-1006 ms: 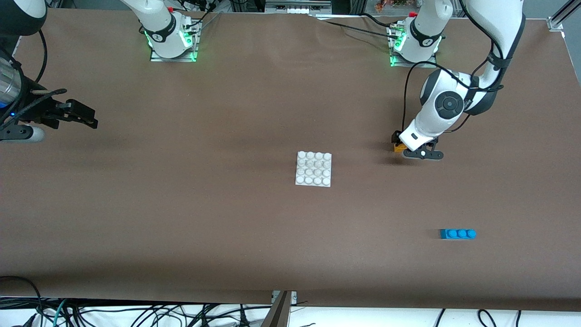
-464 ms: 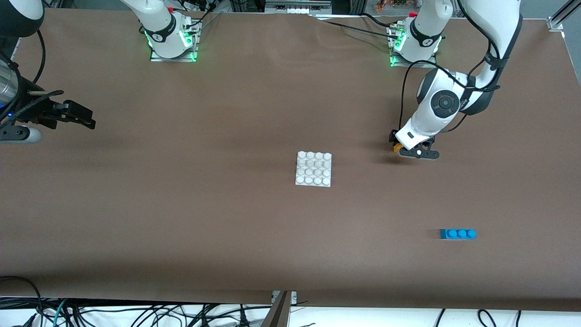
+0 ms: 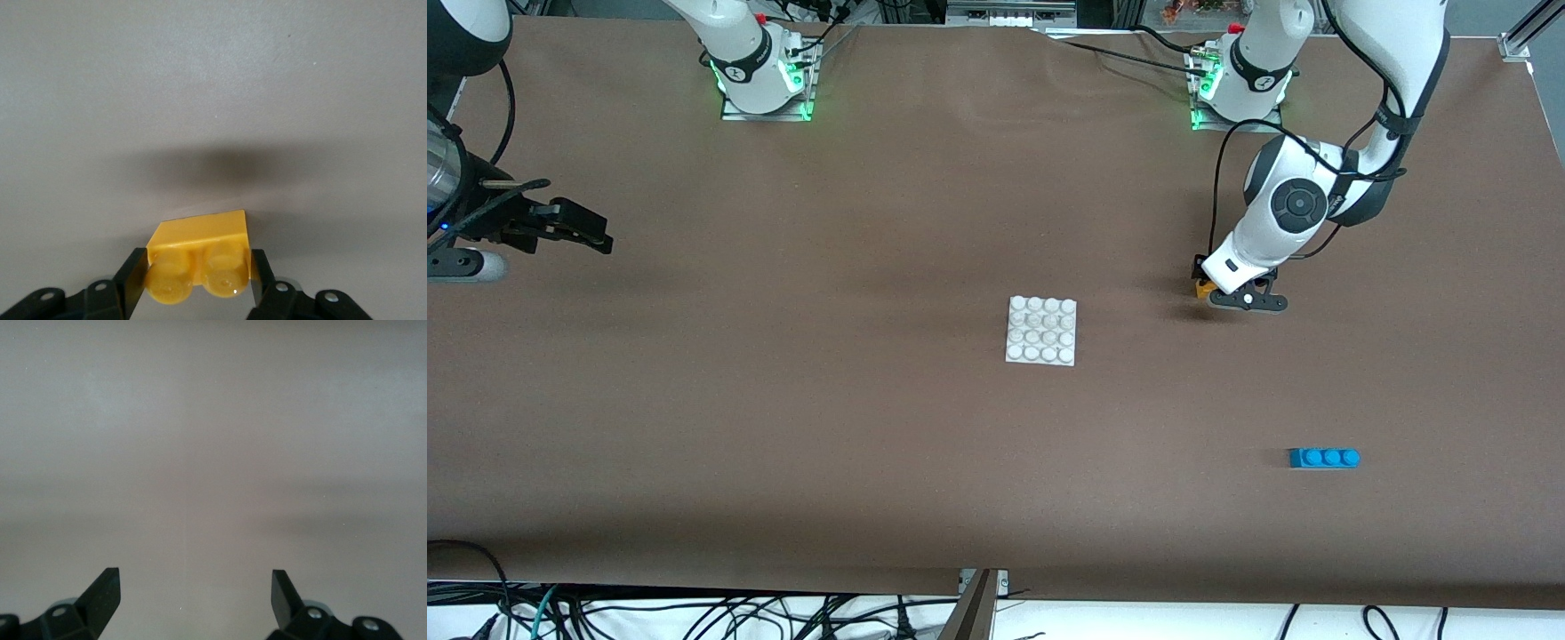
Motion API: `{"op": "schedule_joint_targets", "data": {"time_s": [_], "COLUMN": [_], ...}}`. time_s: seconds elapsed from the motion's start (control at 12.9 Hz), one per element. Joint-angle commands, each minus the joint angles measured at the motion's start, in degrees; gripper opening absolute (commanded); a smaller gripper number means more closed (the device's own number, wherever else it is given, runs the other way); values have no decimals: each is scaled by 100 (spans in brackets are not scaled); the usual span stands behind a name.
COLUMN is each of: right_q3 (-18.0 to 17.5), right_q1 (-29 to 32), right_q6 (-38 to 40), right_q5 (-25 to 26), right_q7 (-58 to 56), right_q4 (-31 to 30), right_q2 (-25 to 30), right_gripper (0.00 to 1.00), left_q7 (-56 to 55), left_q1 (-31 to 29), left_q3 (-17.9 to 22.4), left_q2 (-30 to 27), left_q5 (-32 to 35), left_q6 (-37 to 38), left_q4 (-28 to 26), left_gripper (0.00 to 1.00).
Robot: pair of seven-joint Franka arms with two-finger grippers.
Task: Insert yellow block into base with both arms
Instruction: 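Close the left gripper on the yellow brick and lift it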
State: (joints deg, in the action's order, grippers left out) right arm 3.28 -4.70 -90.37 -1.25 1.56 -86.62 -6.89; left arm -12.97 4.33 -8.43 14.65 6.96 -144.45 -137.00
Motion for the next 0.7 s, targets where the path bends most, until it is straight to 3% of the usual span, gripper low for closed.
{"op": "schedule_joint_targets", "data": {"time_s": [0.0,0.15,0.39,0.62], "right_q3": [-12,-20,-29,-29], "right_q1": [30,30,21,13], "right_q6": [90,99,99,90], "right_q5": [20,11,11,11], "right_q7": [-77,-42,-33,-33], "right_q4": [14,13,22,40], "right_q2": [21,21,21,30], "right_gripper": [100,100,100,100], "left_q7": [58,66,58,31], "left_q1": [-82,-82,-73,-73], "left_q3": [-27,-27,-44,-342], "left_q2": [-6,-67,-286,-437], "left_q5": [86,86,86,78], "left_q6": [-101,-84,47,731], "left_q4": [-55,-46,6,409], "left_gripper": [51,35,32,31]}}
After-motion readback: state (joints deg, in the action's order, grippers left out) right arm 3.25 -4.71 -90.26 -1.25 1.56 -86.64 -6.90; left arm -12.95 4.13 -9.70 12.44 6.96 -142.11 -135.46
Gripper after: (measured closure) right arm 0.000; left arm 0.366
